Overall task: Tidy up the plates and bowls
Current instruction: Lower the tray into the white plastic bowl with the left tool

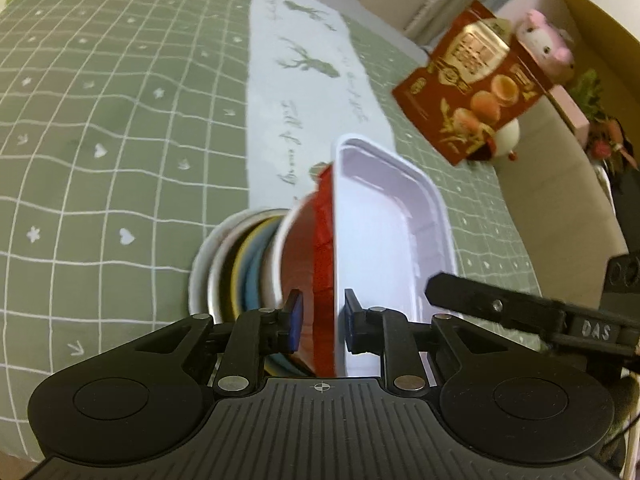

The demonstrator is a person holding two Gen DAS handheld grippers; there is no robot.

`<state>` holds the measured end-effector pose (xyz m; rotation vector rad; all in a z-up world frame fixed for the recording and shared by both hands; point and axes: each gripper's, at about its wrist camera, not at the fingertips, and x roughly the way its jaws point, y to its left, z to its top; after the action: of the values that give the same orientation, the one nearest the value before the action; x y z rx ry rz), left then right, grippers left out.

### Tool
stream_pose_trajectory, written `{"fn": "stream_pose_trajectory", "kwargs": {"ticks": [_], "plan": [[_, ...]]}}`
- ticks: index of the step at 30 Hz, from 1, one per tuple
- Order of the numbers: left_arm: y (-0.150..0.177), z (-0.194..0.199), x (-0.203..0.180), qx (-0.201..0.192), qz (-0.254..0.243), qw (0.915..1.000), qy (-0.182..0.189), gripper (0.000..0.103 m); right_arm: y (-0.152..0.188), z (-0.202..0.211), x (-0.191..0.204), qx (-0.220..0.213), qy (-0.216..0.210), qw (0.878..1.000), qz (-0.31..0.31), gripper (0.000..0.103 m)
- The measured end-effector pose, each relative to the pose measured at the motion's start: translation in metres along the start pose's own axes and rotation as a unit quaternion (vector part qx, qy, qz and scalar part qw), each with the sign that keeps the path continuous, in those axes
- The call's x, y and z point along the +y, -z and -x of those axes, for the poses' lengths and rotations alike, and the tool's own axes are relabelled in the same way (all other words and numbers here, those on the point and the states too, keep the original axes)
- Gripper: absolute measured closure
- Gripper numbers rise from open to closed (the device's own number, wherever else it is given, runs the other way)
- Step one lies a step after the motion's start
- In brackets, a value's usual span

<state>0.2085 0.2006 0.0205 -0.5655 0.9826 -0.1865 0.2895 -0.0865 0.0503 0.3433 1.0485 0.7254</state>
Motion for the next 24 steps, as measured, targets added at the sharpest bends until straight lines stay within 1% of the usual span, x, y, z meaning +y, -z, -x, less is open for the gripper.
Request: {"fn": "stream_pose_trajectory", "kwargs": {"ticks": [4, 9, 15, 20, 22, 24], "plan": [[-0.002, 0.004, 0.007, -0.007, 0.013, 0.9999, -0.001, 0.083, -0.001, -0.009, 0.006, 0.006, -0.010, 1.000, 0.010, 0.032], [0.002, 0.009, 0.005, -0.005, 0.007, 1.0000, 0.004, 0.083, -0.002, -0.012, 0.010, 0.004, -0.009, 1.000, 0.018, 0.032], [0.007, 0.023, 0.003, -0.031, 0.009, 0.9994, 0.009, 0.083, 0.000, -0.004, 0.007, -0.005, 0.000, 1.000, 0.018, 0.032], [0.006, 0.042, 0.002, -0.067, 0.010, 0.9977, 0.003, 0.083, 0.002, 0.009, 0.007, -0.032, 0.019, 0.999, 0.029, 0.032], [0.004, 0.045, 0.003, -0.071, 0.014, 0.9974, 0.002, 0.083, 0.002, 0.015, 0.007, -0.048, 0.031, 0.998, 0.037, 0.032], [0.003, 0.041, 0.003, -0.067, 0.017, 0.9976, -0.002, 0.083, 0.002, 0.020, 0.008, -0.064, 0.045, 0.996, 0.045, 0.032]]}}
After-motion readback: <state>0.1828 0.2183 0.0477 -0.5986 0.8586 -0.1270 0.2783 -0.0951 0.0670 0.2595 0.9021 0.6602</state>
